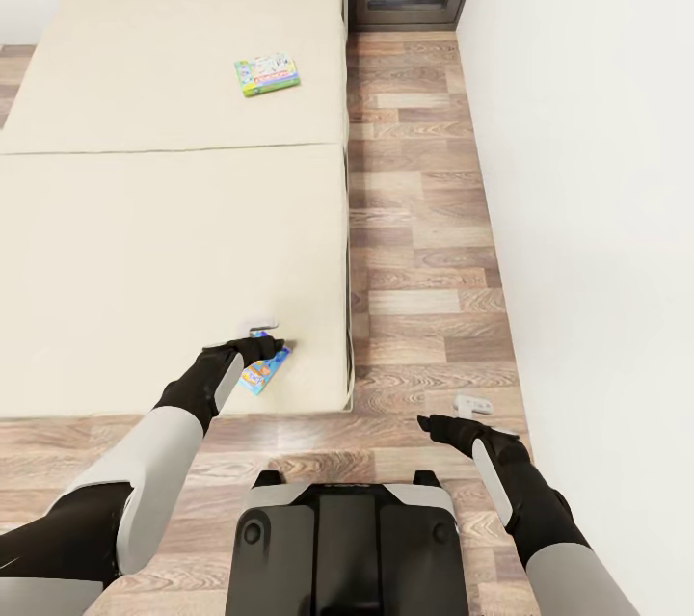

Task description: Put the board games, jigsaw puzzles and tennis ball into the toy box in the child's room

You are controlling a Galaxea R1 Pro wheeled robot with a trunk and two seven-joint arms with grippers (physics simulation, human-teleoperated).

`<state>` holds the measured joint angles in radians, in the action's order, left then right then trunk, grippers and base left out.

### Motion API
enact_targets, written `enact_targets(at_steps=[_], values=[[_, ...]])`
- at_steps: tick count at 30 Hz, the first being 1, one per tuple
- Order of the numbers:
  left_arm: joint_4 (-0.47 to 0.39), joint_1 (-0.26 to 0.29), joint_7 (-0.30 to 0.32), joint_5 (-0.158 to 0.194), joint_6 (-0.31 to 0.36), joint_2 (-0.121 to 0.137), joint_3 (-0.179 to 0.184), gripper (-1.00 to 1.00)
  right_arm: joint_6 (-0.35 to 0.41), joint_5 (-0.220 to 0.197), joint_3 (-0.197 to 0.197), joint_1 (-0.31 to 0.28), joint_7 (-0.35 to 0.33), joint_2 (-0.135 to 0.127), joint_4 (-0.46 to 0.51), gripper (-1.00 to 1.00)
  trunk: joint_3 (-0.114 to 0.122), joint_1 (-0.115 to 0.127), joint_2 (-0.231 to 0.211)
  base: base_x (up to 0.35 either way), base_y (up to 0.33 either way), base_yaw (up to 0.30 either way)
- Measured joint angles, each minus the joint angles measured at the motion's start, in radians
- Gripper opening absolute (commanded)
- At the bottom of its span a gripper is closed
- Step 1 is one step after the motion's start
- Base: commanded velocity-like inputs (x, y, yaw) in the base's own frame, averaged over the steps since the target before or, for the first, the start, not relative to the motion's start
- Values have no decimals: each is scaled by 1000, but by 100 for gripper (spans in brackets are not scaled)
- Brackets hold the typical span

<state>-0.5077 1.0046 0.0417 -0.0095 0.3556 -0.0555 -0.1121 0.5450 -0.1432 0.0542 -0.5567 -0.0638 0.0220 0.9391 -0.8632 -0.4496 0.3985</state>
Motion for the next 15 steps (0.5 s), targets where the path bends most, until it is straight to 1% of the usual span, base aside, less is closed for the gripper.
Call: enact_targets(at_steps=[8, 12, 15], values=[[0, 0, 0, 0, 0, 0, 0, 100, 0, 1, 0, 0, 0, 0, 0, 100, 0, 0, 0, -66, 0, 0], [0, 0, 0, 0, 0, 0, 0, 100, 0, 1, 0, 0, 0, 0, 0, 100, 0, 0, 0, -159, 0, 0], [0, 0, 0, 0, 0, 0, 0, 100, 0, 2, 0, 0, 0, 0, 0, 100, 0, 0, 0, -65, 0, 0]])
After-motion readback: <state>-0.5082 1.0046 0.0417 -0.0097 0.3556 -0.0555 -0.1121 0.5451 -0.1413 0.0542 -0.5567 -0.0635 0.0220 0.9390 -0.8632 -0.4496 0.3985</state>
